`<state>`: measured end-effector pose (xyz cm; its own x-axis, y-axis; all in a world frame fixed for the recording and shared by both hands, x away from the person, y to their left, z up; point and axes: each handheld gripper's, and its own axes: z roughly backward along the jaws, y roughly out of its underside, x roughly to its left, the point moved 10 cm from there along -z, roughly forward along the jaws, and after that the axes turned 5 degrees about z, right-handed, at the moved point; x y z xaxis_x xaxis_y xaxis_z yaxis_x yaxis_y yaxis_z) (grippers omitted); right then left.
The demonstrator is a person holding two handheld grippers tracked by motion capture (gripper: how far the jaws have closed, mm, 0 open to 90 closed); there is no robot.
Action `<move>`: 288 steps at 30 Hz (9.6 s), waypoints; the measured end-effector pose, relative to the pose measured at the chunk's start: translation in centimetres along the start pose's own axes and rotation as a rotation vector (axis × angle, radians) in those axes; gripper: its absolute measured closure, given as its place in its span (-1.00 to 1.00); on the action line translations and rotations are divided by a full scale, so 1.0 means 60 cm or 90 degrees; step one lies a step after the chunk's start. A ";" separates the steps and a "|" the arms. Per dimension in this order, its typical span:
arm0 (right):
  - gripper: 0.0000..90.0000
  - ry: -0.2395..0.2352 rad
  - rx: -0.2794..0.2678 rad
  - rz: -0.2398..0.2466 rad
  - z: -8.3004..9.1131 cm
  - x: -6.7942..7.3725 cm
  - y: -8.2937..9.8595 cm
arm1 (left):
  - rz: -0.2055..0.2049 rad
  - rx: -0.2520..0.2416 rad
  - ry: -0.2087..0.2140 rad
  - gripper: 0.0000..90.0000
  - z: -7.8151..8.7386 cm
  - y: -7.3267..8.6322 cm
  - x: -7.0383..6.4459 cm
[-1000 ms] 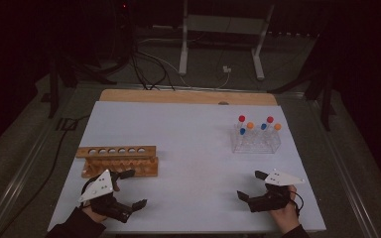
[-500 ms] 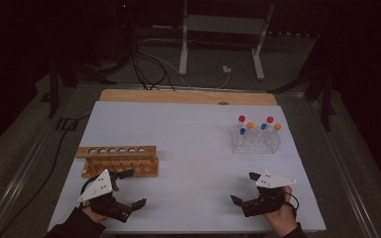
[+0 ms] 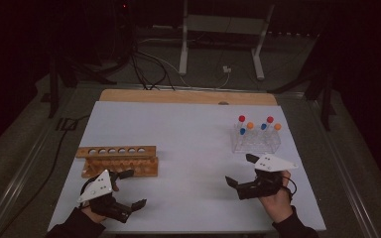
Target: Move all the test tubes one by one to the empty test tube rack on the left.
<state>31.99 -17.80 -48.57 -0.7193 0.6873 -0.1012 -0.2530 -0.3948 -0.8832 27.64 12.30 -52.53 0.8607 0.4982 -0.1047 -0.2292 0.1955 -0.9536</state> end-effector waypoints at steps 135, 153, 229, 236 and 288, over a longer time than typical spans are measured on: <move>0.71 -0.117 0.105 0.056 -0.088 0.117 -0.024 | -0.046 0.052 0.131 0.17 -0.210 -0.151 -0.078; 0.71 -0.116 0.099 0.050 -0.085 0.113 -0.027 | -0.089 0.081 0.111 0.72 -0.233 -0.142 -0.085; -1.00 -0.045 -0.002 0.026 -0.061 0.083 -0.058 | 0.019 0.042 -0.175 0.73 -0.041 -0.087 0.160; -1.00 -0.049 0.004 0.032 -0.063 0.084 -0.056 | 0.015 0.061 -0.179 0.73 -0.048 -0.072 0.162; -0.10 0.243 0.040 -0.169 -0.011 -0.250 0.051 | 0.047 0.084 -0.100 -0.94 0.013 0.001 0.034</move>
<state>42.46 -28.92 -50.05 -0.3377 0.9401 -0.0470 -0.4427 -0.2027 -0.8735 29.05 13.99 -52.56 0.7603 0.6387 -0.1185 -0.3558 0.2569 -0.8985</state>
